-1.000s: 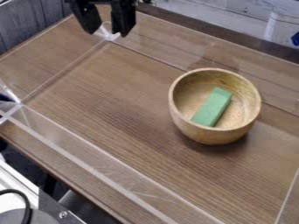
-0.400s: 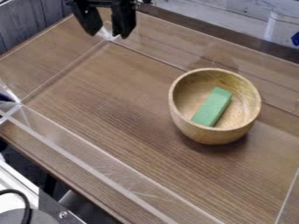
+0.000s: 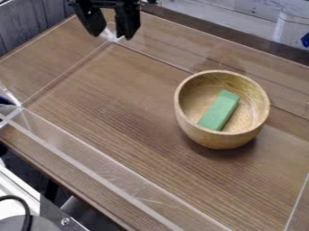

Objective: Put the green block in the brown bowl

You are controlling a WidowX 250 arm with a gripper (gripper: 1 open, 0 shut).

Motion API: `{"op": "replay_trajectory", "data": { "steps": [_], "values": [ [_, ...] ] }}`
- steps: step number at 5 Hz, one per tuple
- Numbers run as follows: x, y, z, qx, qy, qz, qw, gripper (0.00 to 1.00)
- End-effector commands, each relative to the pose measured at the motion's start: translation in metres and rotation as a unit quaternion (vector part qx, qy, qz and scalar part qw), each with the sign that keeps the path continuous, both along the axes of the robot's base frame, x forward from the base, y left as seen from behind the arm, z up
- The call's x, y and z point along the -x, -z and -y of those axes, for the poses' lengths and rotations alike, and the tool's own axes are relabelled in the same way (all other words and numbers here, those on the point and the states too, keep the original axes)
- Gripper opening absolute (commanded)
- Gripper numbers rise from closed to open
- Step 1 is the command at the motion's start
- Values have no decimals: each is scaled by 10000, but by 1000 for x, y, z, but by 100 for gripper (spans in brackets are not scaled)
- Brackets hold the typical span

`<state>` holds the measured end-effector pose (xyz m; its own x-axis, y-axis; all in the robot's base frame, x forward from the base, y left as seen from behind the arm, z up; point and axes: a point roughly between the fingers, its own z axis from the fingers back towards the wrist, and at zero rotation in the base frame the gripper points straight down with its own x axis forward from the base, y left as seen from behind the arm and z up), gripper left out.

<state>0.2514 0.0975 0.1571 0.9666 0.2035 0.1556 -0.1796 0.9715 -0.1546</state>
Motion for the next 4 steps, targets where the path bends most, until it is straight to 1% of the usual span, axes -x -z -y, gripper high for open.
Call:
{"op": "replay_trajectory", "data": {
  "steps": [1,3,4],
  "values": [
    [-3,-11,-5,-131,-46,254,9996,100],
    [-5,-12,-4,-171,-36,320,9993,100],
    [-10,-8,-8,-172,-7,326,9993,100]
  ]
}}
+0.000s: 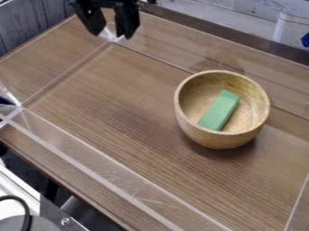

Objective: Put the green block in the brown bowl

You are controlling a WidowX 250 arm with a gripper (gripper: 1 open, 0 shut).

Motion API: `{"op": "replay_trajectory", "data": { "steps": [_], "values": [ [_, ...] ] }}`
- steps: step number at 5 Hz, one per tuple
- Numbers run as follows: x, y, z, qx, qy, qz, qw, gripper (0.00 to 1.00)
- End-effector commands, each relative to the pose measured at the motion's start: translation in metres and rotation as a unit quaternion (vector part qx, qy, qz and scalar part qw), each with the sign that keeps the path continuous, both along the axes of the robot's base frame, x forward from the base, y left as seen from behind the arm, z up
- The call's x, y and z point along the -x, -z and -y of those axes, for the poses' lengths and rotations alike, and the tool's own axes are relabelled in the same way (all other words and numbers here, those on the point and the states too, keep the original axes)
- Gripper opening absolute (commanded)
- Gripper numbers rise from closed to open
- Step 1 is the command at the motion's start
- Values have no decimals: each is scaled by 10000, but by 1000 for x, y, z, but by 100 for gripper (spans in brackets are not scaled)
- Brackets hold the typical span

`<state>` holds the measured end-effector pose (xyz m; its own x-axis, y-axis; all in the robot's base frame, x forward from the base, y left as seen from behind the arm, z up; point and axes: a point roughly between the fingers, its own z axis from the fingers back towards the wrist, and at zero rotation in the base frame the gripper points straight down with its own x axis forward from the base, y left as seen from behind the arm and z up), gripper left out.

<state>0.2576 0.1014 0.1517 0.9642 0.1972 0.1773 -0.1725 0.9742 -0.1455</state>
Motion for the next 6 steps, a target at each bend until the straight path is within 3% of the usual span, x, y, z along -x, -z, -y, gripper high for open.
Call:
{"op": "replay_trajectory", "data": {
  "steps": [1,2,3,6],
  "values": [
    [-9,-8,-10,-101,-18,235,9997,0],
    [-12,-16,-12,-112,-10,353,9993,100],
    [-11,-16,-12,-45,-2,378,9993,0],
    [-8,-10,3,67,246,334,9991,0]
  ]
}}
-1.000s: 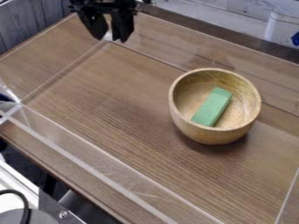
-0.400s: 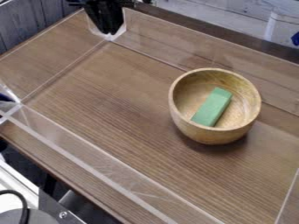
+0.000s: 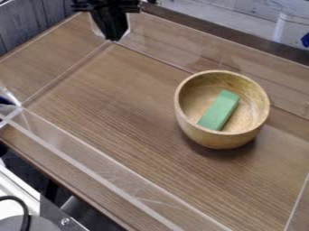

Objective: Put the green block in the brown bowl

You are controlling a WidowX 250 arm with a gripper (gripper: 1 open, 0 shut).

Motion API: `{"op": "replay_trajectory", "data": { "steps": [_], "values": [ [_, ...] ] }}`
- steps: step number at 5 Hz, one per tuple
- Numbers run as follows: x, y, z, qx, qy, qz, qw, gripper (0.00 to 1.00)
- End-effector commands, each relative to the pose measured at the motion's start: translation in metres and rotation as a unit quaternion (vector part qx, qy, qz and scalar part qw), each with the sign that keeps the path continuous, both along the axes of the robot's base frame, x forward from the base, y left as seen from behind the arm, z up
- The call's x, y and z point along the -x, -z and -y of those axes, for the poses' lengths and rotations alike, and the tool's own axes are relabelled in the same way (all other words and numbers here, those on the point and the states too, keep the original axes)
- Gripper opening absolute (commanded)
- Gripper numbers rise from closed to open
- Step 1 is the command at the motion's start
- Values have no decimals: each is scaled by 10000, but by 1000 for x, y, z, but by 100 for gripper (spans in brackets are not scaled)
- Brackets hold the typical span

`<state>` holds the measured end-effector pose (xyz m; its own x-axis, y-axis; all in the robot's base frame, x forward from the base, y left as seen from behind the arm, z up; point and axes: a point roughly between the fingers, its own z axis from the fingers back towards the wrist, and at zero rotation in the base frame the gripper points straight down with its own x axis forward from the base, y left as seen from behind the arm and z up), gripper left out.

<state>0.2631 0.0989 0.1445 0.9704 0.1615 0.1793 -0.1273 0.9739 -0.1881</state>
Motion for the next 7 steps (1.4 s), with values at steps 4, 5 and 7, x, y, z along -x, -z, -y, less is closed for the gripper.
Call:
{"op": "replay_trajectory", "data": {
  "steps": [4,5,7],
  "values": [
    [-10,8,-12,-56,12,237,9997,0],
    [-11,18,-16,-78,-8,224,9997,0],
    [-15,37,-22,-132,-24,197,9997,0]
  ]
}}
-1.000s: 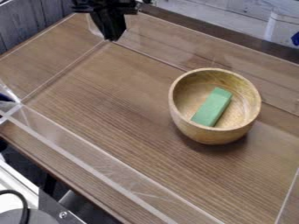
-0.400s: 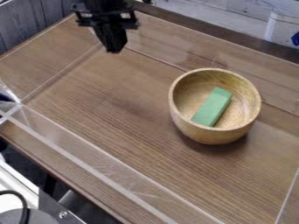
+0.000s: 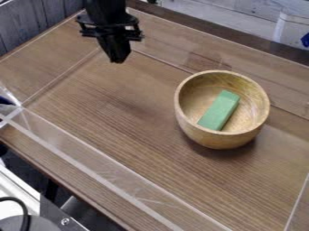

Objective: Put the green block in the brown bowl

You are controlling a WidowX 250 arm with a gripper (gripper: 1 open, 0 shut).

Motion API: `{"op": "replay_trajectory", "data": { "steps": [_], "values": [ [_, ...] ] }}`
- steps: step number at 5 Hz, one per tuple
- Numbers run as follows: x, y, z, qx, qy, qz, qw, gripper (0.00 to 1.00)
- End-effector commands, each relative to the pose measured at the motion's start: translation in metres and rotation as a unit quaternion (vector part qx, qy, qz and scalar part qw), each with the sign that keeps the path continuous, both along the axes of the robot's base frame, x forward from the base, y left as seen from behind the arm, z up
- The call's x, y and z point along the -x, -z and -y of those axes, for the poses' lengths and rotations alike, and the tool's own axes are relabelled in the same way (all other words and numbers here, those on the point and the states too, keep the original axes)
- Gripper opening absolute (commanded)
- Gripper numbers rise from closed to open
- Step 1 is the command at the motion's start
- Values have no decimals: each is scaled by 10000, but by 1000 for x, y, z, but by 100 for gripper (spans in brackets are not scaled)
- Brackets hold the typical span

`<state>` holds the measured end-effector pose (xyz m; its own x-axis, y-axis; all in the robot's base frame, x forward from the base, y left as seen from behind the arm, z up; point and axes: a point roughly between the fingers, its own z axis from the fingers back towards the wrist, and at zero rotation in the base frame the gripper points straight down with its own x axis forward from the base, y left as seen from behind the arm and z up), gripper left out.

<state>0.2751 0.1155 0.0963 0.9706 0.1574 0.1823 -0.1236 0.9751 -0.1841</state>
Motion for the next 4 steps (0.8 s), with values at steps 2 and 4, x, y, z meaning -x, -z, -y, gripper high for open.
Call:
{"op": "replay_trajectory", "data": {
  "steps": [2,4],
  "values": [
    [-9,7,-10,-164,-54,90,9998,0],
    [-17,28,-14,-219,-75,-68,9997,0]
  ]
}}
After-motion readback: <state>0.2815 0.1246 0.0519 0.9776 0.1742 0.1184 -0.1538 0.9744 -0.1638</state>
